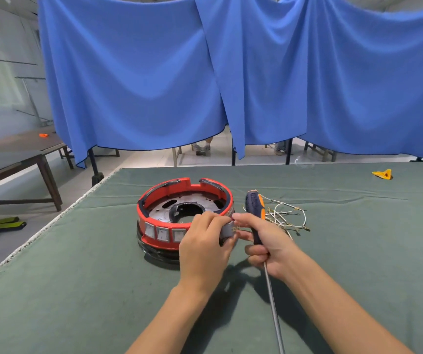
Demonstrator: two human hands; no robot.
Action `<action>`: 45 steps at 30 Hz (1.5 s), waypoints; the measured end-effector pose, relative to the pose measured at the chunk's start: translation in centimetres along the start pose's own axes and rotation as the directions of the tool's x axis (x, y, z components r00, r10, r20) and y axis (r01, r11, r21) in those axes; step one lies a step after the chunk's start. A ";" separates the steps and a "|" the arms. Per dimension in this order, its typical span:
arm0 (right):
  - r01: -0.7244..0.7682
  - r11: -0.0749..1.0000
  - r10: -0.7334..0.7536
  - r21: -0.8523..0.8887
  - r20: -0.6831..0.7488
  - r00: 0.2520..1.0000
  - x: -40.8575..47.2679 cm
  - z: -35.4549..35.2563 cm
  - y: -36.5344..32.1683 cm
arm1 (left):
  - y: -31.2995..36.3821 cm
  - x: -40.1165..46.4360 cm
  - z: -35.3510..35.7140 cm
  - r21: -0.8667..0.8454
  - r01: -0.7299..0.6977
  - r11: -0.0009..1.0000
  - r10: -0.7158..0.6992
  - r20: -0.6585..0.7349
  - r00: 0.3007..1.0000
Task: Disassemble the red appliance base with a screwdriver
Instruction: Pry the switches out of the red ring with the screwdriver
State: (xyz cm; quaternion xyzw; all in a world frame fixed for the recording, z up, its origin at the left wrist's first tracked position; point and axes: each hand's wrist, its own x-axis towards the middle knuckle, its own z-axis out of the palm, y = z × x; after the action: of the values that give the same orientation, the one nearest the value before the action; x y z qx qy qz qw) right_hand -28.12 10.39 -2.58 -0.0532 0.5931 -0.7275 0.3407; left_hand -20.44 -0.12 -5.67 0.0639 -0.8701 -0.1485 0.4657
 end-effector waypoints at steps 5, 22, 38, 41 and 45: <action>0.097 0.985 -0.090 -0.144 0.055 0.994 -0.1 0.1 0.4 | -0.6 -0.3 0.3 0.054 0.005 0.999 -0.001 -0.060 0.998; 0.067 0.859 -0.287 -0.508 -0.369 0.884 3.8 -4.4 0.0 | -3.7 -0.6 -2.9 0.148 0.254 0.956 -0.251 -0.040 0.967; 0.125 0.977 -0.182 -0.175 -0.362 0.914 6.6 -4.9 -2.3 | -6.2 0.5 -3.7 0.121 0.232 0.965 -0.243 0.088 0.966; 0.192 0.969 -0.235 -0.155 -0.347 0.908 5.7 -4.0 -3.2 | -7.6 0.6 -4.6 0.075 0.206 0.976 -0.215 0.153 0.965; 0.251 0.925 -0.341 -0.286 -0.333 0.879 4.5 -2.9 -3.4 | -8.5 0.4 -5.2 0.078 0.242 0.967 -0.253 0.213 0.944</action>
State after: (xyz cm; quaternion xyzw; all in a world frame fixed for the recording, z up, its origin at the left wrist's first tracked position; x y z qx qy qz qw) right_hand -34.43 10.47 -1.82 -0.0431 0.7136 -0.6926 0.0959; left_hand -16.59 -9.33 -5.40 0.1674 -0.9050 -0.1899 0.3420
